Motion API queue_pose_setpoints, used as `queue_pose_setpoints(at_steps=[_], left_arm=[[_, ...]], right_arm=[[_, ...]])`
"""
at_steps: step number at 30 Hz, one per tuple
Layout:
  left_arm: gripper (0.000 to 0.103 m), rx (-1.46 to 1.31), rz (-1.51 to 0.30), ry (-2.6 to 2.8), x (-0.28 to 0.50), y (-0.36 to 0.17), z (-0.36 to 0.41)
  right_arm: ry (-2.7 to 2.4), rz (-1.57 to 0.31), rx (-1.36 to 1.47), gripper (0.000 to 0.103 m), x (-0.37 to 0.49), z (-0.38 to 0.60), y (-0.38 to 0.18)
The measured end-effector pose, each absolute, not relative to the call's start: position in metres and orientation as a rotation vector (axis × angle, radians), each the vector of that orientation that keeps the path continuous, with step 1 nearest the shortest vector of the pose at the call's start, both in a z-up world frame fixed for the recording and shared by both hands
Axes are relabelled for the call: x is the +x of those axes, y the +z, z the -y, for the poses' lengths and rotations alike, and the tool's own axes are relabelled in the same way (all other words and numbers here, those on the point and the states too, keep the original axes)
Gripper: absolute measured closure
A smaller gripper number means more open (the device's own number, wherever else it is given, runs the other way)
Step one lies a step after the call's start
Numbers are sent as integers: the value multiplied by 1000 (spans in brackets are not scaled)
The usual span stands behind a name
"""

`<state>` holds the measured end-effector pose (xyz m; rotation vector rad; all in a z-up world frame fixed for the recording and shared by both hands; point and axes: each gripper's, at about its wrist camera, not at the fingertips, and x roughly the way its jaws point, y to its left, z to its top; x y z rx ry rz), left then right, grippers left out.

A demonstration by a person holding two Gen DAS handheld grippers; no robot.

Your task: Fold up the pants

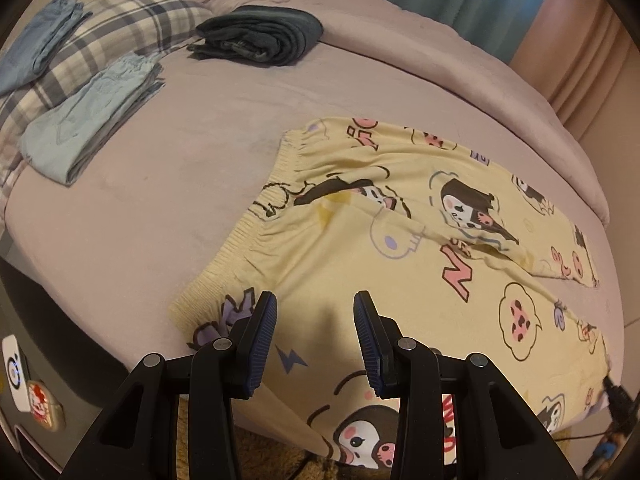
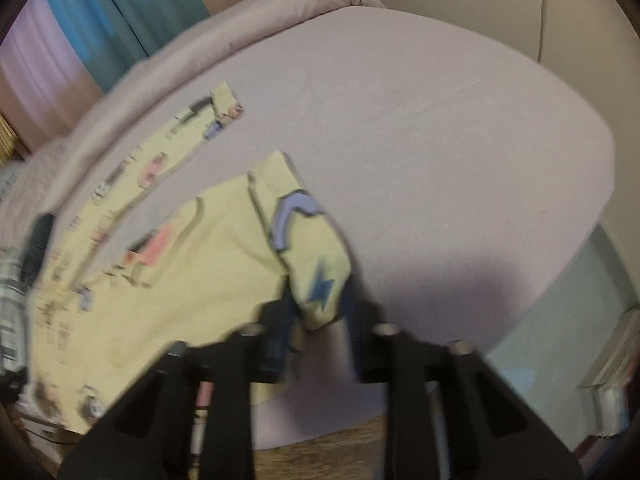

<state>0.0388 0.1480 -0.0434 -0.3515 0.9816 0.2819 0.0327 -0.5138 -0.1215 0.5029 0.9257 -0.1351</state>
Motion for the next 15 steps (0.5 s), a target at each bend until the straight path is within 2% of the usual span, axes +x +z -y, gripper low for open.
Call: queue_pose_setpoints(at_steps=[5,7,8,9,15], left_arm=[[65,-367,-971,290,36,-40,-154],[65,-372,-979,306,36,-43,-156],[65,-372,-984,310,36,-44,-156],[65,-374,-990,309,36,-47,-156],[65,-352,-1012,301,36,-50,-154]], right_arm=[[-122,-885,513,87,27,515,-90],[-168,-904,501,78,20,518,-85],[-221,-921,473,69,20,519,-87],[-258,-927,454,66,17,522,-88],[-380,-978,427,66,10,535,-99]])
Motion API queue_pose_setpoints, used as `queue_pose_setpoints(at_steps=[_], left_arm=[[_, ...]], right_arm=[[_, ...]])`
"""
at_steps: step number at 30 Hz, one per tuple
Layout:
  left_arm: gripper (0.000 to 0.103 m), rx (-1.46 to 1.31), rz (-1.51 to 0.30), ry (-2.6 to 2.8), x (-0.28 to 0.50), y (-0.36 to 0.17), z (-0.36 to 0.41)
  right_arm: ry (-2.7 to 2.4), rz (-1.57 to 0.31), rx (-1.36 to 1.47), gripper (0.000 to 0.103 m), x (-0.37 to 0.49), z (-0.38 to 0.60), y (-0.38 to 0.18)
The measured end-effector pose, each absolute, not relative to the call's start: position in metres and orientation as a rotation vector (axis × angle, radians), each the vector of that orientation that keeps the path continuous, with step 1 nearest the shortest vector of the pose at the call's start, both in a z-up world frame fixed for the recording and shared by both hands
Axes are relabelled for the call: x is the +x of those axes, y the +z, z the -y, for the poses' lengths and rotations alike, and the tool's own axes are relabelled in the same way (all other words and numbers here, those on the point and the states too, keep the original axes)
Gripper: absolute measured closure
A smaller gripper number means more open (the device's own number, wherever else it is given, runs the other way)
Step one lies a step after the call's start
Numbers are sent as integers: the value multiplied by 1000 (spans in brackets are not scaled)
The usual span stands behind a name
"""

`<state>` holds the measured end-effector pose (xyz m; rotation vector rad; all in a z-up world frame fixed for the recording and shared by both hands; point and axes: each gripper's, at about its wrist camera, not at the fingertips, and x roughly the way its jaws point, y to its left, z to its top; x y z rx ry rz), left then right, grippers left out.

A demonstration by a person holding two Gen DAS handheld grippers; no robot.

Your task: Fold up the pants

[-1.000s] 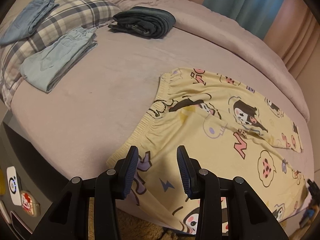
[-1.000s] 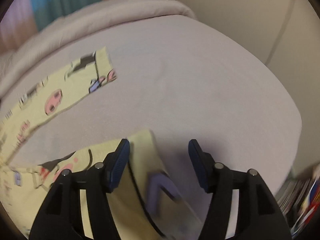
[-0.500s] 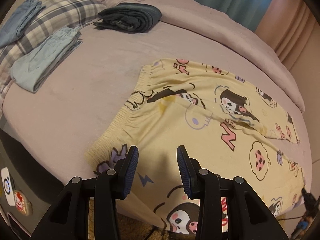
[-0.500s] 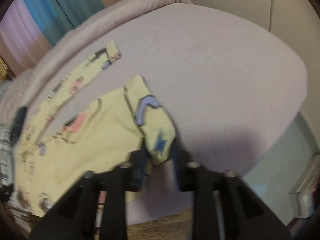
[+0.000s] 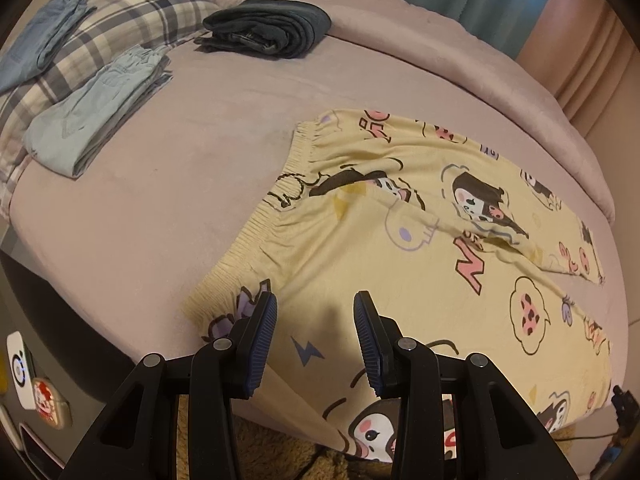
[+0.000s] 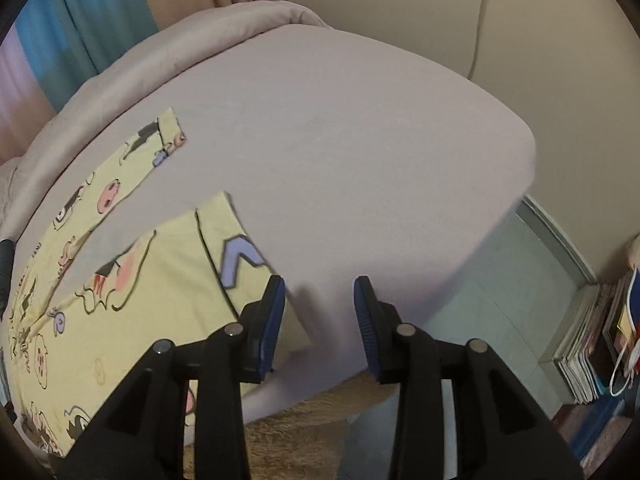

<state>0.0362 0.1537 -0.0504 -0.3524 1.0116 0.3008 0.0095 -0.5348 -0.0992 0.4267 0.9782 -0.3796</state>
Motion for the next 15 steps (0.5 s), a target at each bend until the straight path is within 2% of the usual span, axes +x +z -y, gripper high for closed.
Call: queue_pose_setpoints(at_steps=[4,6,9,10,11,12,15], left_arm=[[65,-358,-1009,292,39,-51,-151],[65,-357,-1009,290,40,-51,-150],[65,-354,-1016,283,41,-53,-148],[64,-352,-1022,282,41,-54,-148],[64,-350,-1025,281,41,-54,-148],[65,-347,-1026,281,40,-54,-148],[65,-351,-1020,286,39,-53,-149]], right_arm=[[-298,-972,434,66,5,525,-101],[-287,-1023,404,71,11,519,-116],[-318,-1033,411,69,10,522,-132],[-312,-1015,414,71,9,522,-130],[-289,-1006,413,86,9,521,-128],[-276,-994,405,93,9,520,-126],[-311,-975,337,95,10,517,-117]])
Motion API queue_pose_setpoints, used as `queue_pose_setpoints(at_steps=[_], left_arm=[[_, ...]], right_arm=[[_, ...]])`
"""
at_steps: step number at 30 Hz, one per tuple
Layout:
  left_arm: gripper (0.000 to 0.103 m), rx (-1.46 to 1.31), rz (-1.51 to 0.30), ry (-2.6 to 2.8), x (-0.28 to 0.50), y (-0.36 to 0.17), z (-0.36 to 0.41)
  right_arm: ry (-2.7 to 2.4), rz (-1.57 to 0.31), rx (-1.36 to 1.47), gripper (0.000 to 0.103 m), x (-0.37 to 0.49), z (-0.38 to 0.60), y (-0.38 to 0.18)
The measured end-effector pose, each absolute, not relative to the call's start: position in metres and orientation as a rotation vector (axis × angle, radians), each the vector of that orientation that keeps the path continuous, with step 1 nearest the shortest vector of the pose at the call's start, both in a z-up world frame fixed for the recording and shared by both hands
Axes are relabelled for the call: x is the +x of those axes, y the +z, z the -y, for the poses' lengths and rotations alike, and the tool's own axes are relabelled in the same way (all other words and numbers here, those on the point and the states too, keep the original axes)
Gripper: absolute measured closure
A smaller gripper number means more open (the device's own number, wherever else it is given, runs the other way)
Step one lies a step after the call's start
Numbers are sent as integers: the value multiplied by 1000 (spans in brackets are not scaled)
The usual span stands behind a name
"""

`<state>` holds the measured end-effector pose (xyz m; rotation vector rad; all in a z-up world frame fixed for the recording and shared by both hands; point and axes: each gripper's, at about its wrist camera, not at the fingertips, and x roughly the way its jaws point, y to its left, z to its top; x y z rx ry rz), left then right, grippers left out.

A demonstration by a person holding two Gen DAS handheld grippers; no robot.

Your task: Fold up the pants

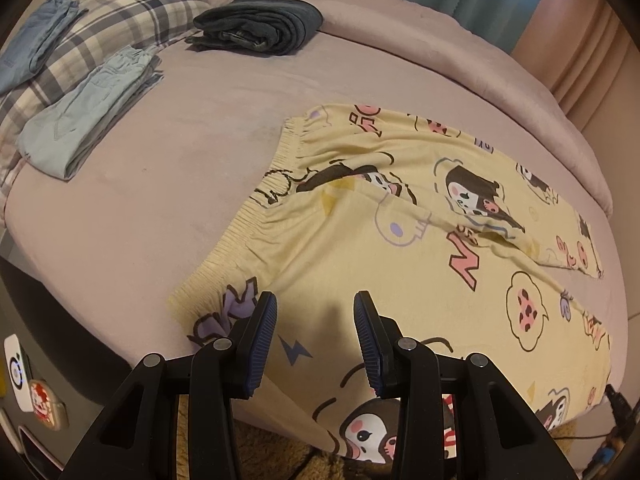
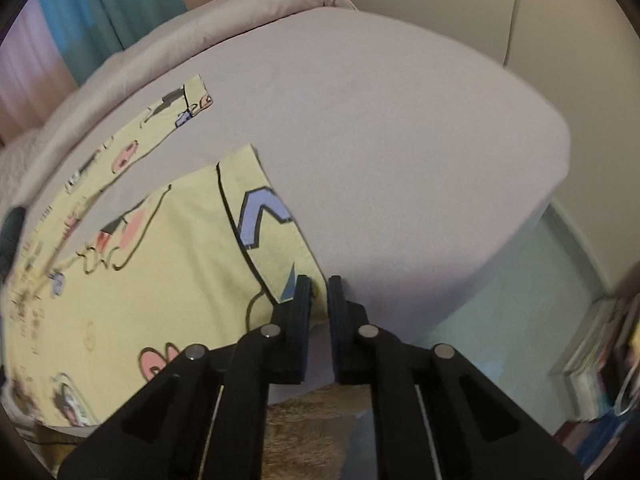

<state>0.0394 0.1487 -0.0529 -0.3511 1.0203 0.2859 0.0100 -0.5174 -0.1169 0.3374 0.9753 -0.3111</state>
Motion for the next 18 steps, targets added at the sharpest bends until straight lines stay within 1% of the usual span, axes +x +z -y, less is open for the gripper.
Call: queue_pose_setpoints(at_steps=[4,8,11,13,14,15,16,18], left_arm=[[64,-357,-1019,289,39,-53,-150],[64,-355,-1032,291,41,-56,-150],[64,-361,-1033,293,40,-54,-151],[64,-367,-1026,293,40,-52,-154],[64,-370,-1021,294,40,-51,-155],[64,-375,-1015,298,40,-49,-156],[64,-381,-1008,303,40,-47,-157],[64,-395,-996,308,40,-45,-160]], right_arm=[[-354,-917,353,95,1,528,-100],[-355,-1040,317,94,12,527,-127],[-373,-1029,329,92,12,529,-123],[-389,-1027,366,77,15,535,-113],[-377,-1007,387,62,20,536,-105],[-359,-993,394,50,24,536,-99],[-338,-978,395,47,31,534,-93],[-280,-963,374,46,49,525,-83]])
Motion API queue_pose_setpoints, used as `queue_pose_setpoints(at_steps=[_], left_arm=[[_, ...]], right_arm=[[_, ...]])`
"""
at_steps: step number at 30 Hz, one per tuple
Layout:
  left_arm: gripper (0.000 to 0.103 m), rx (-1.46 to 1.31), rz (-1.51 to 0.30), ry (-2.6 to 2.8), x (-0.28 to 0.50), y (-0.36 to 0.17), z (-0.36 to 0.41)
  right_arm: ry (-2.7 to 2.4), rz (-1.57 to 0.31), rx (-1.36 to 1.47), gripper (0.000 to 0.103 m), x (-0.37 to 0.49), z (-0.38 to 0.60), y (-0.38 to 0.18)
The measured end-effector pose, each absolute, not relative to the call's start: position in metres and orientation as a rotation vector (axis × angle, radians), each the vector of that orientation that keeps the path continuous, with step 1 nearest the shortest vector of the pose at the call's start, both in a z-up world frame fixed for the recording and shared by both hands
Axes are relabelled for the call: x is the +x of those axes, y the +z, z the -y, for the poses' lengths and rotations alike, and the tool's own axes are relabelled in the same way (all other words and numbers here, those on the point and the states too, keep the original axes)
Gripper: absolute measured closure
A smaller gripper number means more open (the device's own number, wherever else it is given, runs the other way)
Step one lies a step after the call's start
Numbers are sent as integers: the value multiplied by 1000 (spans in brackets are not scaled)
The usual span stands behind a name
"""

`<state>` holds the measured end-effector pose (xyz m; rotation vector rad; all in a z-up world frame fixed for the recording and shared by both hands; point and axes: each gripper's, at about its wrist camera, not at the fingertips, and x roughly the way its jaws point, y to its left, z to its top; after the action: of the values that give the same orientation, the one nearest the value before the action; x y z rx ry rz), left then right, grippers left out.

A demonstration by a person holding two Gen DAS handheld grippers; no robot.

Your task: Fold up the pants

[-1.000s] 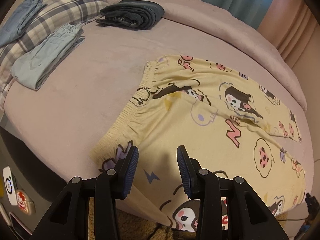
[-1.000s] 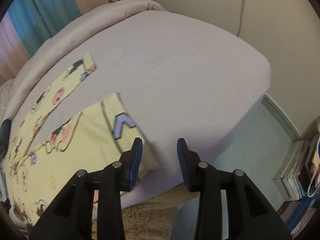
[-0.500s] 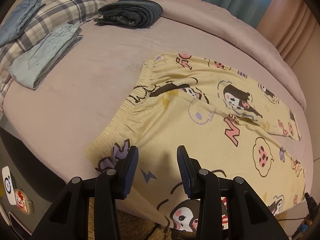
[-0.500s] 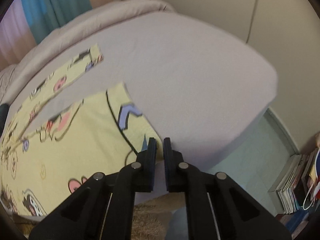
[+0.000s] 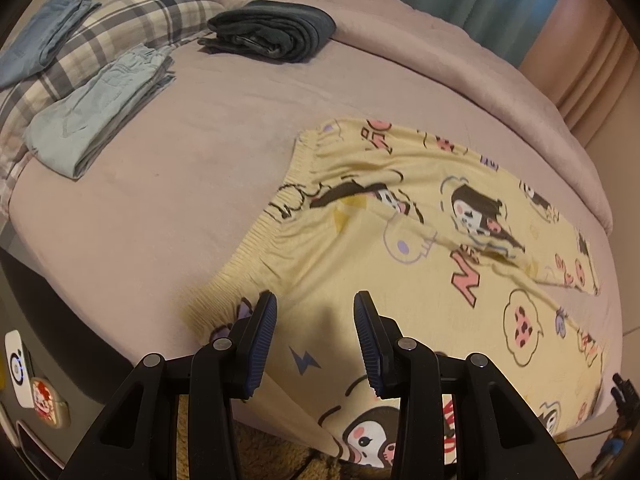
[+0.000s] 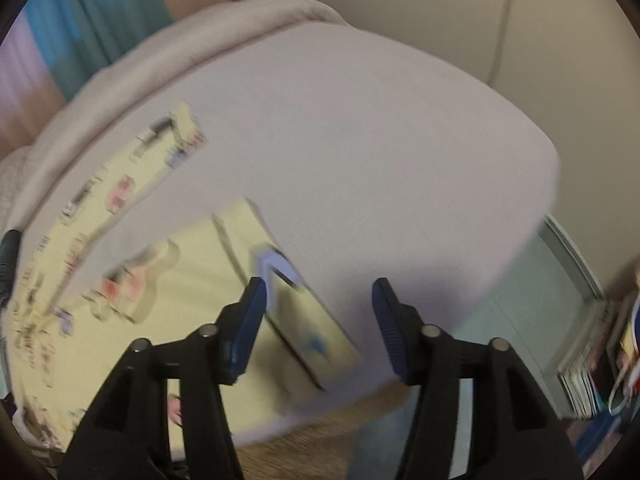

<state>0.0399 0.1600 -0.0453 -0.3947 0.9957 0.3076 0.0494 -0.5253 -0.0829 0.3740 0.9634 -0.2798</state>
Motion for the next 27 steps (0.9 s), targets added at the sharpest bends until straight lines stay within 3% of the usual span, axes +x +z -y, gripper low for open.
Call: queue_pose_setpoints(at_steps=[4,6,7,8,10,11,14,19,23,25,26,27], left_arm=[[64,-413,-1001,307,41,-47,-164],[64,-410,-1004,304,40,-46,-165],[64,-409,-1003,303,40,-46,-166],[64,-412,-1001,303,39,-45,-168],[64,-421,-998,305,38,-42,-173],[64,-423,-995,307,38,-40,-176],[64,-422,-982,318,42,-34,-184],[64,-473,-965,306,57,-36,-196],[64,-496,-999,286,77,-39,-207],[64,-497,-995,288,91,-35,-216],[59,-497,-991,291,96,-33,-219],[46,-503,-983,294,106,-30,-225]], right_arm=[[-189,-994,368,45,96,510,-95],[-177,-1022,369,49,114,506,-111],[-176,-1013,344,60,115,502,-117],[-202,-997,284,90,120,496,-124],[-226,-981,255,91,118,492,-124],[-247,-953,265,97,114,493,-114],[-254,-879,286,97,106,502,-91],[-326,-1021,209,97,127,506,-133],[-330,-1001,249,96,124,509,-122],[-334,-1032,260,85,126,509,-112],[-332,-1036,269,71,129,508,-100],[-320,-1024,272,57,131,505,-90]])
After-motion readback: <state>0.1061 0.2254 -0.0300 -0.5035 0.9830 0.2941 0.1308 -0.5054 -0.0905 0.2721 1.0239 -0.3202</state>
